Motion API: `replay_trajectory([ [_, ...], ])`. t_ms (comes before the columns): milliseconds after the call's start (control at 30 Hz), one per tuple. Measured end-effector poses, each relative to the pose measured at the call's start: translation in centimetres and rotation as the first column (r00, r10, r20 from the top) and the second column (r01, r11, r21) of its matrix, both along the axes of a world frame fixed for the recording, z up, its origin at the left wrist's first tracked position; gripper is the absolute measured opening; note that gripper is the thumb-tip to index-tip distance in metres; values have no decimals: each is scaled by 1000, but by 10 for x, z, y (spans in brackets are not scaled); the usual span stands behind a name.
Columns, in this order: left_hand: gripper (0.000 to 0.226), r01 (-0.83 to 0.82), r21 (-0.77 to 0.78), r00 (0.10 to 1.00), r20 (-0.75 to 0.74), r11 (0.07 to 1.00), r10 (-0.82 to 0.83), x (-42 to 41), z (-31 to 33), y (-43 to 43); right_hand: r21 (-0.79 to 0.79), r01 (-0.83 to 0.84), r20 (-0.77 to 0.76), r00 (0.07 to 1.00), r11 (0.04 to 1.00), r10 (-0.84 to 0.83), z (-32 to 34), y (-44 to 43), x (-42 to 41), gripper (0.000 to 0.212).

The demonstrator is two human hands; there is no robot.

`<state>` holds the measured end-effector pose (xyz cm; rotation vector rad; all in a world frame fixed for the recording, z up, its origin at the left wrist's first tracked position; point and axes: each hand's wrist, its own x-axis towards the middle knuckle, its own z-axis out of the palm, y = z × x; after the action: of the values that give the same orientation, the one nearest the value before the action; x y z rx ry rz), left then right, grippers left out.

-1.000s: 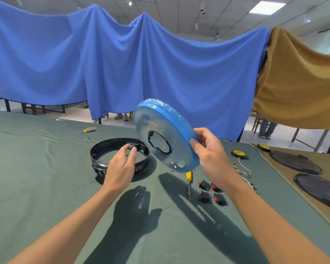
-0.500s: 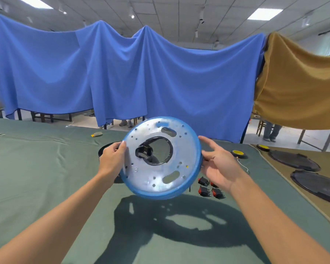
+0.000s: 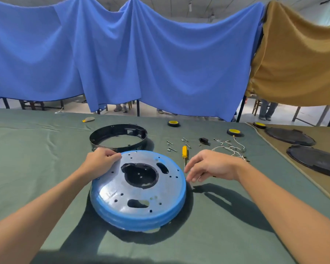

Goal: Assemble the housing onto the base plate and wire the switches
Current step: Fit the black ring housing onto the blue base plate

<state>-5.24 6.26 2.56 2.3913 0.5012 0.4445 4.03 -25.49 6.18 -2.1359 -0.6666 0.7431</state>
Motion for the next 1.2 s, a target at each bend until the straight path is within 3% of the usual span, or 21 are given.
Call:
replay_trajectory([
  [100, 32, 81, 74, 996, -36, 994, -78, 7, -6, -4, -32, 97, 175, 980, 995, -90, -1, 9, 9, 19],
  [200, 36, 113, 96, 993, -49, 989, -109, 15, -11, -8, -70, 198, 415, 897, 978, -152, -7, 19, 18, 24],
  [300, 35, 125, 107, 992, -47, 986, -120, 24, -14, -14, -66, 235, 535, 829, 970, -164, -17, 27, 25, 26],
  [600, 32, 121, 8, 992, -31, 993, -120, 51, -17, -32, -26, 178, 580, 804, 984, -130, -34, 43, 39, 21],
  [733, 37, 142, 212, 990, -6, 967, -144, 56, -21, -38, -18, 191, 643, 754, 982, -135, -49, 50, 44, 17],
  [867, 35, 115, 491, 990, 10, 863, -138, 59, -20, -36, 34, 198, 643, 746, 980, -173, -57, 55, 47, 19],
  [1200, 28, -40, 554, 988, 147, 831, -50, 66, -20, -17, -13, 179, 724, 680, 984, -115, -52, 66, 53, 27],
])
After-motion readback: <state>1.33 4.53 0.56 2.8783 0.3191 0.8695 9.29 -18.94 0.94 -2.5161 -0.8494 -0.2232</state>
